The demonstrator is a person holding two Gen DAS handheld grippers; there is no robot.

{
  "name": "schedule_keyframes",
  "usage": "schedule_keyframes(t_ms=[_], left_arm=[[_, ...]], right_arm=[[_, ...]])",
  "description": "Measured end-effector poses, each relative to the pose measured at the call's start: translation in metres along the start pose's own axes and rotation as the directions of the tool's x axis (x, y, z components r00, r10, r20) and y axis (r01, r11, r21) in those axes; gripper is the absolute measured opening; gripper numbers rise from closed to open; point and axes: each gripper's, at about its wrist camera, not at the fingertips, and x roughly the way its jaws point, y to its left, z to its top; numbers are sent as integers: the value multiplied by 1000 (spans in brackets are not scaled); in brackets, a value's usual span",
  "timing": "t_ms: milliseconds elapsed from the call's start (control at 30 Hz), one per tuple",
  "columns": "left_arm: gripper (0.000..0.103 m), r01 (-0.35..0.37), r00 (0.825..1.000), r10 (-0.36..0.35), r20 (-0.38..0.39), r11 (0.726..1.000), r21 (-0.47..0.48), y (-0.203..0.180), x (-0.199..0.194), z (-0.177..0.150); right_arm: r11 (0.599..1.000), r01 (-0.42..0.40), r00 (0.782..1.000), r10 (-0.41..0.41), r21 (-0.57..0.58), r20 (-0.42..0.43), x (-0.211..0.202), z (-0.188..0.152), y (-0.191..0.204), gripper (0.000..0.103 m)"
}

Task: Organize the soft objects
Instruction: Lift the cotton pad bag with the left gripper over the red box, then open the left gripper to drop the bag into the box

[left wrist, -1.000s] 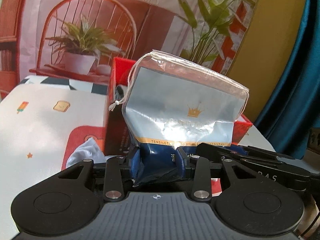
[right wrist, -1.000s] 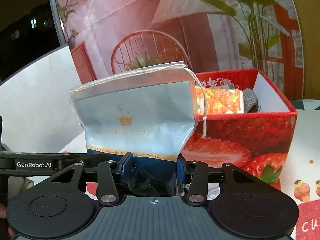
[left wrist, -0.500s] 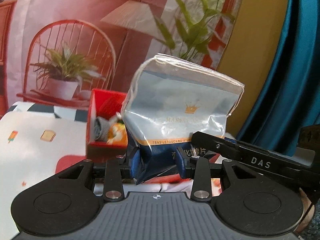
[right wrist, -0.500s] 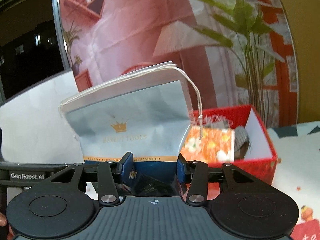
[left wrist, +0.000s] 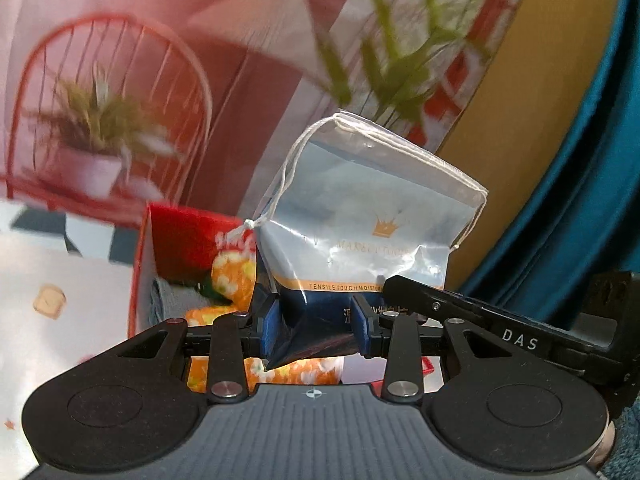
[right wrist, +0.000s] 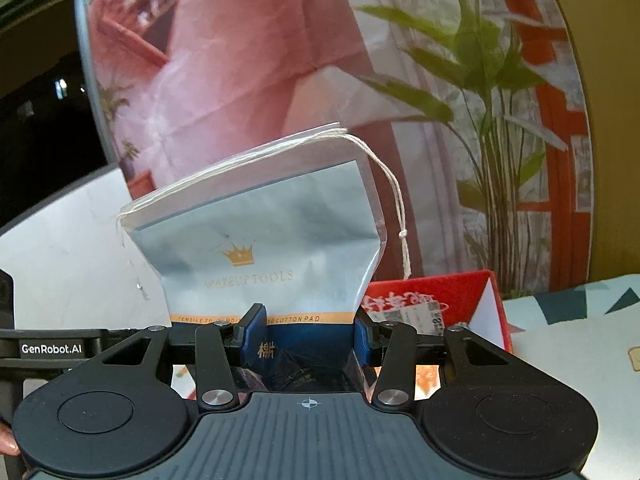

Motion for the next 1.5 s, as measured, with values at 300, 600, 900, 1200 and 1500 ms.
schedule_keyframes(t_ms=[300,600,900,1200,1500], left_arm=[[38,-81,967,64,-247,995,-58,31,75,0],[38,-124,928,121,-351,992,14,43,109,2],[40,-128,912,137,-387,991,49,43,120,-5],[41,-129,918,147,-369,989,72,38,118,-5],[60,-149,947,178,-268,981,126,29,81,5]], right_arm=[[987,108,962,-73,121,-262,74,-13,-44,41],[975,187,902,-124,117,-413,122,-32,-61,40],[975,212,860,-154,66,-486,139,-41,-62,40],[974,216,858,-154,72,-490,139,-45,-67,42],[979,202,902,-192,-13,-387,115,-43,-54,53]])
